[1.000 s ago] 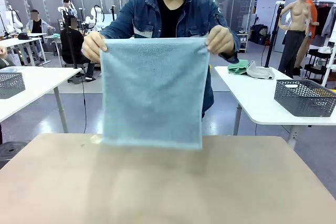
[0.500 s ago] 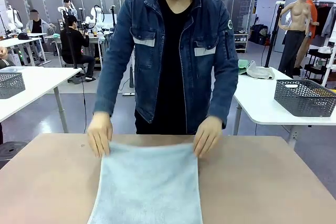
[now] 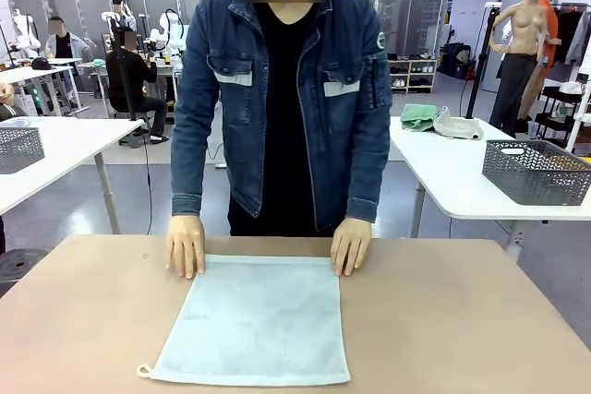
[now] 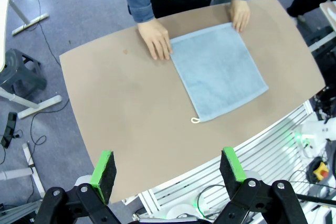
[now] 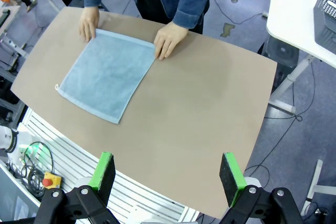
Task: Fold the towels and place them in the basket.
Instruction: When a person lays out a Towel with hook on the table, fold it in half twice.
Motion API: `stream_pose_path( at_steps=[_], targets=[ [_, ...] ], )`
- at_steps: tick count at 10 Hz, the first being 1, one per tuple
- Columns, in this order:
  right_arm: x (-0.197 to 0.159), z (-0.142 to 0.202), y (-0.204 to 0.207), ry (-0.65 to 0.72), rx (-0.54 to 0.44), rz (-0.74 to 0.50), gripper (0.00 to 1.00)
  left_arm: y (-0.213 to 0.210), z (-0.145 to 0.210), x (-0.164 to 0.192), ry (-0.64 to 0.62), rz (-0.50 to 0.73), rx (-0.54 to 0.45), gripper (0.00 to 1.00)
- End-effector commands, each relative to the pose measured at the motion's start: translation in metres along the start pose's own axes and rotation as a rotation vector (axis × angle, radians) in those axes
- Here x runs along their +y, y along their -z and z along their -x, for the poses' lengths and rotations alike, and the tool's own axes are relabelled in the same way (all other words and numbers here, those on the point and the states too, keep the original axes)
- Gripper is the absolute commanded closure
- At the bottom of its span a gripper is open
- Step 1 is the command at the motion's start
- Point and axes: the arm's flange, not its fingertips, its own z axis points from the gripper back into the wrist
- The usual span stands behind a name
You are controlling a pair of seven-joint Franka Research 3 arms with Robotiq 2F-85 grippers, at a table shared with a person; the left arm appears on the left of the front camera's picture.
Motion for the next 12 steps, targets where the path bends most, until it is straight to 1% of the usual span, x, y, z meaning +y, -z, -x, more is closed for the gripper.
stream_pose_path(
  at_steps=[1,12],
  targets=[
    [0.0008,-0.0013,0.0006,0.001,-0.006,-0.005,0.0,-0.0001,-0.0005,-0.0012,0.007,0.005,-0.002,0.0],
    [0.0008,-0.0013,0.0006,0.001,-0.006,-0.005,0.0,-0.0001,-0.0005,-0.0012,0.007,0.005,-0.002,0.0]
  ],
)
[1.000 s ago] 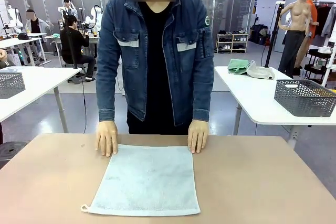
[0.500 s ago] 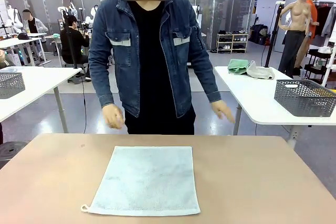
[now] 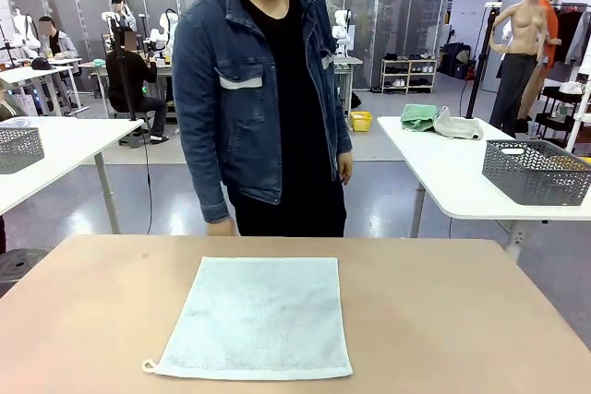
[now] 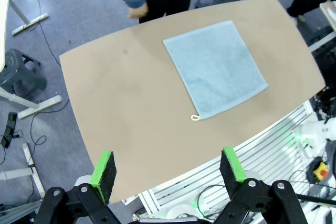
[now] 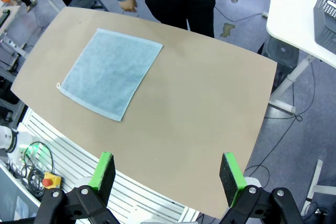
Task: Fold the towels and place them in the basket.
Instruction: When a person lays out a Towel with hook on the table, fold it in half twice.
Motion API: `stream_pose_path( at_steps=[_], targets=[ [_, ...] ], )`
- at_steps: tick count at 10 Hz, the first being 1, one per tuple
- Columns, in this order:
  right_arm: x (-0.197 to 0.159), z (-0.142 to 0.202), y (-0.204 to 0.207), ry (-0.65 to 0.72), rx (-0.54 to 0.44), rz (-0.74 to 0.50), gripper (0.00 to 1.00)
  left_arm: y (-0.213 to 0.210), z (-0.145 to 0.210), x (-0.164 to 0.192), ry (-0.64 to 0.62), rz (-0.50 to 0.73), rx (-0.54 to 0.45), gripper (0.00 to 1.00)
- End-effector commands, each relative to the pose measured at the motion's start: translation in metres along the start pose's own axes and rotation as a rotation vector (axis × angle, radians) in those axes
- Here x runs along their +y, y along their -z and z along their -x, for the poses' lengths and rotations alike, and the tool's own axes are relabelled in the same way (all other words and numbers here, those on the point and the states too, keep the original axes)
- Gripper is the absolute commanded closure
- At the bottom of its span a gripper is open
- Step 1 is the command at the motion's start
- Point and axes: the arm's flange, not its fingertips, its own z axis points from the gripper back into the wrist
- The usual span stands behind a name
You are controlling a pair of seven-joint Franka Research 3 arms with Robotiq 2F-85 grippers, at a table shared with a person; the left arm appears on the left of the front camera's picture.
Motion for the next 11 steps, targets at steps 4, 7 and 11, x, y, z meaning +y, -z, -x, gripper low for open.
stream_pose_path(
  at_steps=[4,7,11],
  targets=[
    [0.036,-0.015,0.033,-0.247,0.082,-0.05,0.0,0.024,-0.002,-0.053,0.352,0.024,0.122,0.0],
    [0.09,-0.014,0.112,-0.573,0.275,-0.085,0.0,0.096,0.016,-0.089,0.645,0.05,0.296,0.0],
    [0.155,0.012,0.243,-0.933,0.52,-0.078,0.0,0.202,0.063,-0.108,0.896,0.203,0.412,0.0]
  ],
)
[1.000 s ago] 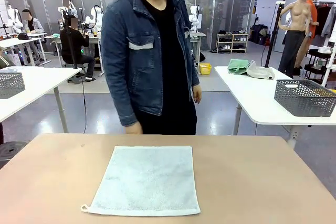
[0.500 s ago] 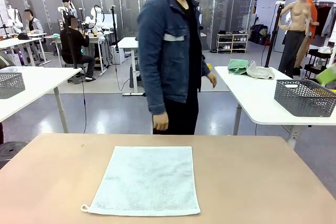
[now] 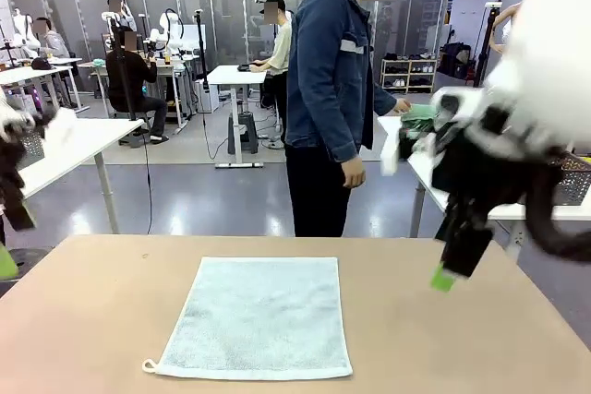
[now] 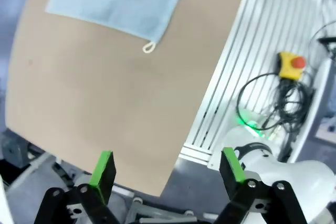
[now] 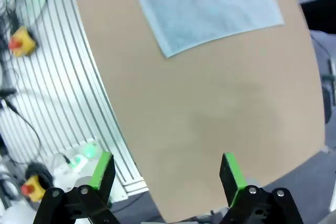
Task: Fold the towels and place them in the basket.
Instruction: When a person lays out a Towel with hook on the table, fold it in half twice.
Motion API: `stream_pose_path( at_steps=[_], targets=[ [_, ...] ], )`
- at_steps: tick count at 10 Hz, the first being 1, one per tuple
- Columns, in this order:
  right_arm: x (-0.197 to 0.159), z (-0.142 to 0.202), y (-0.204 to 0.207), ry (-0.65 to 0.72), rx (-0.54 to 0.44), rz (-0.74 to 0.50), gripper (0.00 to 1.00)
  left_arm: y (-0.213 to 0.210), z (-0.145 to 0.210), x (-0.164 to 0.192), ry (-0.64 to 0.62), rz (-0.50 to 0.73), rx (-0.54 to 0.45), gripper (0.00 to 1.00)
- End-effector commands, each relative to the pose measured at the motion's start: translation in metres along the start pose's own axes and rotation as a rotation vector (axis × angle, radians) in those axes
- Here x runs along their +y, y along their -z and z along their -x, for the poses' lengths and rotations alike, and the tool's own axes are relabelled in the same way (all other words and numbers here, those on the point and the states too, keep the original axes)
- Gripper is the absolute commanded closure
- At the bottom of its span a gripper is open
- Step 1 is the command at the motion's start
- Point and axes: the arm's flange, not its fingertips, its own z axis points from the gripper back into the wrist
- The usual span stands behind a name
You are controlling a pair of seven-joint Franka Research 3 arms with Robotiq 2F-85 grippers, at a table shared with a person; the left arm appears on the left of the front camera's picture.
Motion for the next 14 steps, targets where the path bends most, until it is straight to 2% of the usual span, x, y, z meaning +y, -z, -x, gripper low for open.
stream_pose_path(
  at_steps=[1,3,4,5,6,9,10,11,14],
  targets=[
    [-0.011,-0.013,0.038,-0.144,0.018,0.064,0.0,0.036,0.001,0.004,0.05,-0.032,-0.012,0.0],
    [-0.01,-0.02,0.065,-0.176,0.018,0.055,0.0,0.061,0.0,0.014,0.047,-0.034,0.034,0.0],
    [-0.009,-0.02,0.07,-0.176,0.047,0.049,0.0,0.064,0.0,0.013,0.078,-0.011,0.078,0.0],
    [-0.015,-0.015,0.057,-0.125,0.029,0.045,0.0,0.059,-0.001,0.005,0.039,-0.003,0.02,0.0],
    [-0.006,-0.024,0.069,-0.158,0.048,0.046,0.0,0.059,-0.001,0.005,0.039,-0.003,0.02,0.0],
    [-0.009,-0.022,0.068,-0.149,0.042,0.045,0.0,0.063,-0.001,0.007,0.043,-0.006,0.036,0.0],
    [0.0,-0.037,0.085,-0.286,0.061,0.019,0.0,0.082,-0.014,0.0,0.212,-0.034,0.076,0.0],
    [0.001,-0.047,0.109,-0.321,0.019,0.029,0.0,0.109,-0.024,-0.001,0.307,-0.03,0.007,0.0],
    [0.004,-0.069,0.157,-0.372,0.038,0.009,0.0,0.163,-0.042,0.002,0.347,0.003,0.013,0.0]
  ],
)
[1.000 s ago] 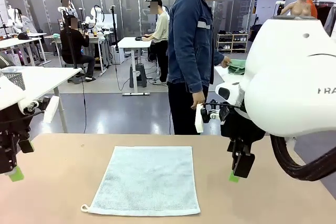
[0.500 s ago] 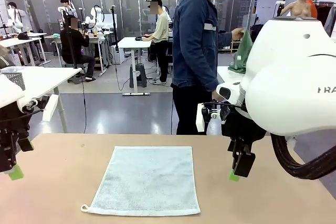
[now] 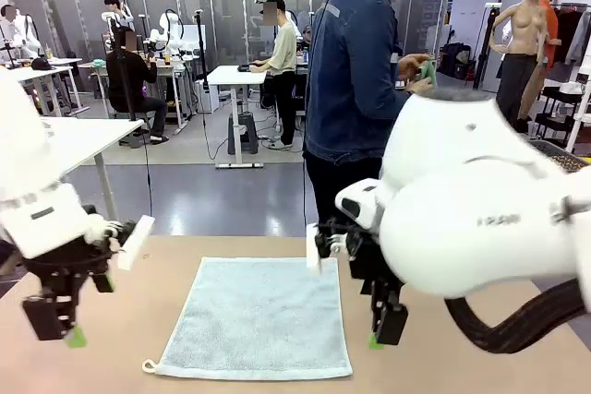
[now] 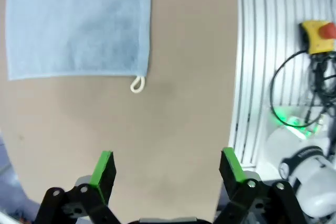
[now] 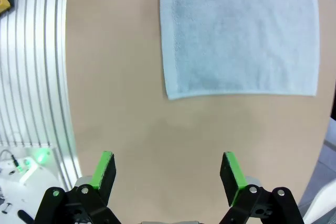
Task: Fold the towels and place them in the basket.
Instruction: When a person lays out a Towel with hook on the table, fold it in half twice.
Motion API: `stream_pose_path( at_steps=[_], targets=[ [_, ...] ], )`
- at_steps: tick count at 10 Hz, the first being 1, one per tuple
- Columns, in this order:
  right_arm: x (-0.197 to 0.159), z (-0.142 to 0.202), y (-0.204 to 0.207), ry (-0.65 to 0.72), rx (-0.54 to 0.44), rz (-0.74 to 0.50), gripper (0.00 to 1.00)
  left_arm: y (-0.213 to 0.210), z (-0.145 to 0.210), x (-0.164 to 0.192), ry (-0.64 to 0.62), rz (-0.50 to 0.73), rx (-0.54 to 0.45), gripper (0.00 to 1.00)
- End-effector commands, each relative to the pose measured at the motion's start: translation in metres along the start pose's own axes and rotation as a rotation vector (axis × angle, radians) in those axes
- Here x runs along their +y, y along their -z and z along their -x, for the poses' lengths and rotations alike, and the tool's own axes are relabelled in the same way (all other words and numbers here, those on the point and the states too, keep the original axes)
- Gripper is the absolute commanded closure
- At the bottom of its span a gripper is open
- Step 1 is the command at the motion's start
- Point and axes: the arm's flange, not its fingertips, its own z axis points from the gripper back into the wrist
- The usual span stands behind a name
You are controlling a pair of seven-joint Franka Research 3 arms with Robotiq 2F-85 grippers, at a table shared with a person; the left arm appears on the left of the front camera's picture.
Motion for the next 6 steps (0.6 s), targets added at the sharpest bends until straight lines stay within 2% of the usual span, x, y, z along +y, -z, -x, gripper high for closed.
stream_pose_path(
  at_steps=[1,2,3,6],
  targets=[
    [-0.014,-0.015,0.029,-0.066,-0.001,-0.019,0.0,0.044,-0.004,0.005,0.035,0.01,-0.042,0.0],
    [-0.014,-0.02,0.041,-0.096,-0.005,-0.022,0.0,0.06,-0.008,0.009,0.07,-0.018,-0.06,0.0],
    [-0.016,-0.025,0.055,-0.106,-0.01,-0.038,0.0,0.077,-0.008,0.014,0.063,0.004,-0.042,0.0],
    [-0.016,-0.029,0.087,-0.12,0.043,-0.033,0.0,0.108,-0.014,0.02,0.022,0.016,-0.069,0.0]
  ],
)
